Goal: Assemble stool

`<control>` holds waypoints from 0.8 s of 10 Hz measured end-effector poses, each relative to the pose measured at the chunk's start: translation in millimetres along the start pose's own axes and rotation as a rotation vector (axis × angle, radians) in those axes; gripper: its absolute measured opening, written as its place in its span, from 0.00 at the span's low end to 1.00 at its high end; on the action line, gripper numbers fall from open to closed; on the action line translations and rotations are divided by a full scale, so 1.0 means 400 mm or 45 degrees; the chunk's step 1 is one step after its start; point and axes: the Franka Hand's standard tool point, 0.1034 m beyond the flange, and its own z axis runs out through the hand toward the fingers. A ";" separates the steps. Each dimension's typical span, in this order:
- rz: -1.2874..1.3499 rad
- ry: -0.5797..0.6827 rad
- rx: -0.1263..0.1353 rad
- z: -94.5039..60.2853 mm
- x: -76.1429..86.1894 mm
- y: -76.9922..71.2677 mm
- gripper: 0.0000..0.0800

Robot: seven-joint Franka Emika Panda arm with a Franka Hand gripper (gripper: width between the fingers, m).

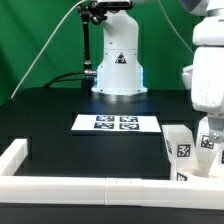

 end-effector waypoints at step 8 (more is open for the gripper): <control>0.134 0.003 -0.006 0.008 0.014 -0.011 0.43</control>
Offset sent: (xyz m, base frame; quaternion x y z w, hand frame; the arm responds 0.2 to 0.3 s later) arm 0.0031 0.0066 0.0035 -0.0142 -0.0021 0.0112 0.9998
